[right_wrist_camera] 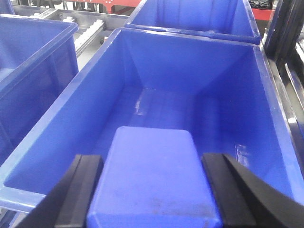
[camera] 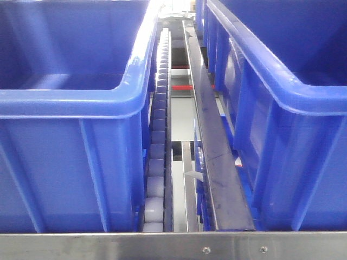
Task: Pick and sort blue part to right shelf
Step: 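Move the left gripper with its bottle over the bin beside it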
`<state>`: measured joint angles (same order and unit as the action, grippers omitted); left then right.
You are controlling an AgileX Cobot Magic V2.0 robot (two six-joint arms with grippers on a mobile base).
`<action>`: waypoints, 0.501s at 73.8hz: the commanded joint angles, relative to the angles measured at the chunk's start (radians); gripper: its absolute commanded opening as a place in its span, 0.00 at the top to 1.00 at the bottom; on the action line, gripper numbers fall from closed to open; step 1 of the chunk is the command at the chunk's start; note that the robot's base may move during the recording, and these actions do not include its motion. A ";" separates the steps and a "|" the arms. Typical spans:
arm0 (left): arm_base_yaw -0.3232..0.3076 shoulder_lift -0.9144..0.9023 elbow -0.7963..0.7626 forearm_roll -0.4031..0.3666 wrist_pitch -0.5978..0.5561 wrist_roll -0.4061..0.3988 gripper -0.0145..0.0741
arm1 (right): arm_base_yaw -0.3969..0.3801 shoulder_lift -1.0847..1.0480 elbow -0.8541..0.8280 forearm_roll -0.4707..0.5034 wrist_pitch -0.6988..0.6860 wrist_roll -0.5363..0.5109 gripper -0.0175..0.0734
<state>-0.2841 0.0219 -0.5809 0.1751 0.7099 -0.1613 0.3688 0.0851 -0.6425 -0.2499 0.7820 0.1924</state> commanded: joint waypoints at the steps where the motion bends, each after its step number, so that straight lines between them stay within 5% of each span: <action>1: 0.001 0.016 -0.027 0.004 -0.106 0.000 0.50 | -0.003 0.021 -0.028 -0.019 -0.093 -0.007 0.53; 16: 0.001 0.132 -0.061 -0.004 -0.128 0.000 0.50 | -0.003 0.021 -0.028 -0.019 -0.093 -0.007 0.53; 37: 0.001 0.598 -0.263 -0.043 -0.133 0.000 0.50 | -0.003 0.021 -0.016 -0.019 -0.111 -0.007 0.53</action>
<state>-0.2841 0.5001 -0.7666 0.1532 0.6694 -0.1613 0.3688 0.0851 -0.6380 -0.2499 0.7758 0.1924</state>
